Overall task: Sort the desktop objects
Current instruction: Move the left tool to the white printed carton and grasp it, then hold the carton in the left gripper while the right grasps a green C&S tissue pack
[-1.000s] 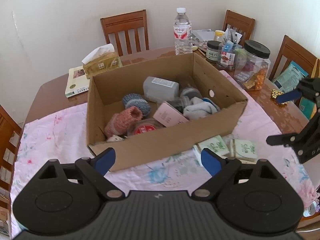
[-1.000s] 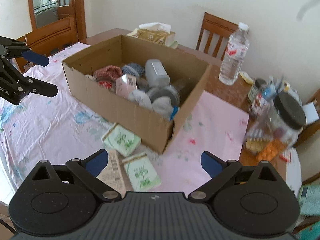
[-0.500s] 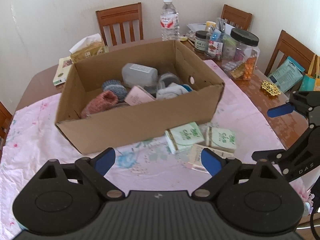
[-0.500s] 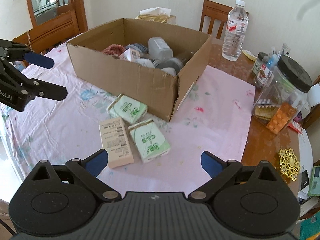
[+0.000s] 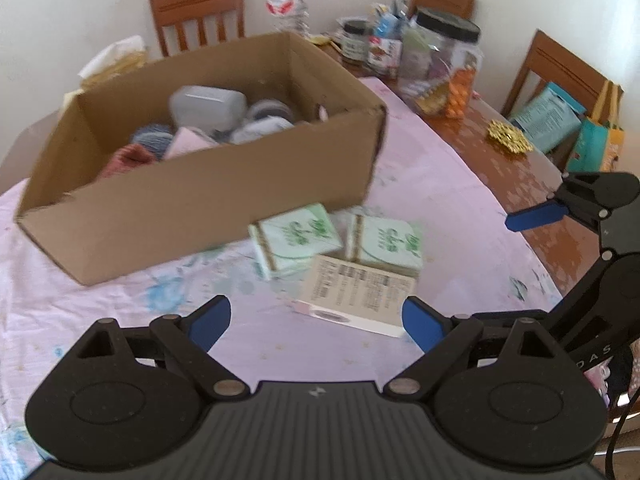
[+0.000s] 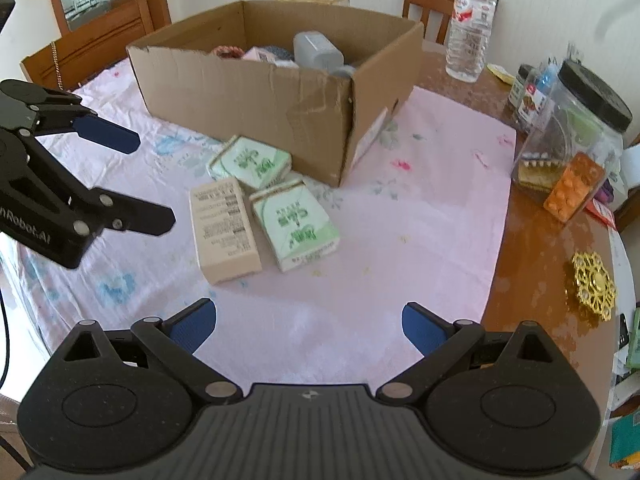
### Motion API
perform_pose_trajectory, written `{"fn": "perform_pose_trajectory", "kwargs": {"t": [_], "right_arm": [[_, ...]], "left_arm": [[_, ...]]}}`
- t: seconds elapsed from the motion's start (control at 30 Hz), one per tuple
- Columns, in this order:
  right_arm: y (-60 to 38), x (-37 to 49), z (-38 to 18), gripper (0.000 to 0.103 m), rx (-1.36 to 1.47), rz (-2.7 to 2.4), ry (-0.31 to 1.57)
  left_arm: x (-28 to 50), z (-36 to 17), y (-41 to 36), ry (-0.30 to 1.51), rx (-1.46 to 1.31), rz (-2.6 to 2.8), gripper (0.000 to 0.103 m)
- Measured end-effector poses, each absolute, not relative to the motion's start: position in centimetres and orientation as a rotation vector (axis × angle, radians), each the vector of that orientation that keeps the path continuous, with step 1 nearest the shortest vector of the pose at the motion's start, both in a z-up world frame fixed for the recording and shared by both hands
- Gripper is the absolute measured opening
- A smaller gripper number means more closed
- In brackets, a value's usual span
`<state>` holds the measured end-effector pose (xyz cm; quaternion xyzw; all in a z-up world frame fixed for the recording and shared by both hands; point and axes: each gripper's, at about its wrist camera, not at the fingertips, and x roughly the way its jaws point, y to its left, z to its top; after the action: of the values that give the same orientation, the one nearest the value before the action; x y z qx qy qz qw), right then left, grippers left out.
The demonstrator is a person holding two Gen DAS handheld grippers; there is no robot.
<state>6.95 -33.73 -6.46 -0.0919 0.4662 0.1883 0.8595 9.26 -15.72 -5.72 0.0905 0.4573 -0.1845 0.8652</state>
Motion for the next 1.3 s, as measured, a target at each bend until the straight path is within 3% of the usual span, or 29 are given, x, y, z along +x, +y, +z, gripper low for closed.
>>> {"fn": "perform_pose_trajectory", "kwargs": {"t": [0.4, 0.93, 1.13, 1.3], "right_arm": [[-35.1, 6.9, -7.7, 0.101, -0.169, 0.361, 1.017], [-35.7, 7.5, -8.3, 0.101, -0.171, 0.351, 1.034], [-35.8, 7.4, -8.3, 0.101, -0.173, 0.347, 1.037], [-35.9, 7.5, -8.3, 0.101, -0.175, 0.352, 1.037]], "left_arm": [[9.6, -9.8, -17.8, 1.029, 0.303, -0.451, 0.093], [11.3, -11.1, -18.8, 0.998, 0.299, -0.499, 0.093], [11.3, -10.9, -19.1, 0.97, 0.307, -0.535, 0.081], [11.3, -10.8, -18.9, 0.969, 0.299, -0.524, 0.081]]}}
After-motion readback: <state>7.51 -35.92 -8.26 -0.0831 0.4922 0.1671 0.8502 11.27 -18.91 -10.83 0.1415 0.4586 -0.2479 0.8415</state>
